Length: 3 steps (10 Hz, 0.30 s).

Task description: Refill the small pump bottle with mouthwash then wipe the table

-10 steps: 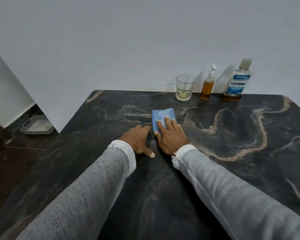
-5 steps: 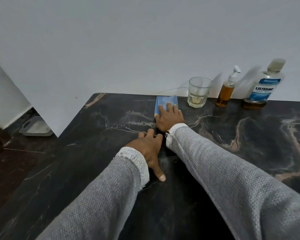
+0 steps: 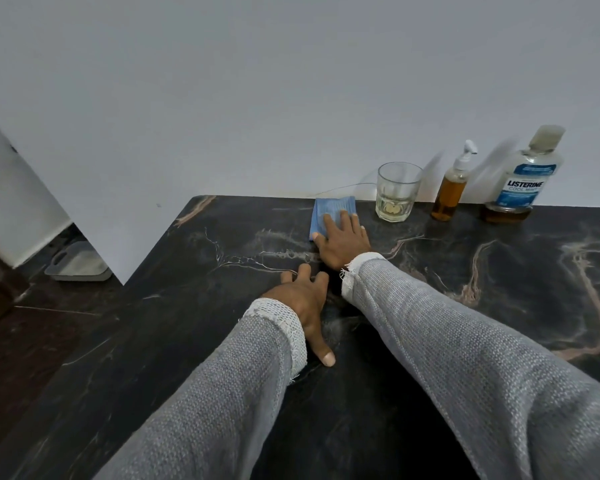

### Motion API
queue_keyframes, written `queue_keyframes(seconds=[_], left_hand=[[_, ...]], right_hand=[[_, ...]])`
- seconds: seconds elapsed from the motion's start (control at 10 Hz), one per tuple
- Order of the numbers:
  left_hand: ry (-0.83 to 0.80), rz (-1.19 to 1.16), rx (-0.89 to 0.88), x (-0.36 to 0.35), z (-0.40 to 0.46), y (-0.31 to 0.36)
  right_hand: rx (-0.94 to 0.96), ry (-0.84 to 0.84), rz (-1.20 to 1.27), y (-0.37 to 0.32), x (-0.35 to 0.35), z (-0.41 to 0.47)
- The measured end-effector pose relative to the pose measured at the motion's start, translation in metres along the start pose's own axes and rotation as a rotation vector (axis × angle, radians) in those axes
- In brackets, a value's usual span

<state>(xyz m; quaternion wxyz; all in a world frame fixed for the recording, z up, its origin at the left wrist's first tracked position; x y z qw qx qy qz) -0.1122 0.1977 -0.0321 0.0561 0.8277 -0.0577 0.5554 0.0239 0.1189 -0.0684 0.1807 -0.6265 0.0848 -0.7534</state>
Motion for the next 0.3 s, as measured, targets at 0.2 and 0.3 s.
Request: queue_keyframes(seconds=[0.2, 0.3], left_hand=[[-0.005, -0.049, 0.02, 0.0, -0.008, 0.002], [0.068, -0.152, 0.0, 0.0, -0.02, 0.005]], right_hand=[[0.03, 0.062, -0.022, 0.02, 0.029, -0.041], [0.016, 0.061, -0.027, 0.037, 0.044, -0.075]])
Point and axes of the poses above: each hand's wrist, its own z-axis towards the middle knuckle, its own x-axis out of the back of the hand, y = z × x, the point moved 5 cm from there along z, towards the middle knuckle, and after that the axes turned 12 degrees about y, right-handed, at the moved point
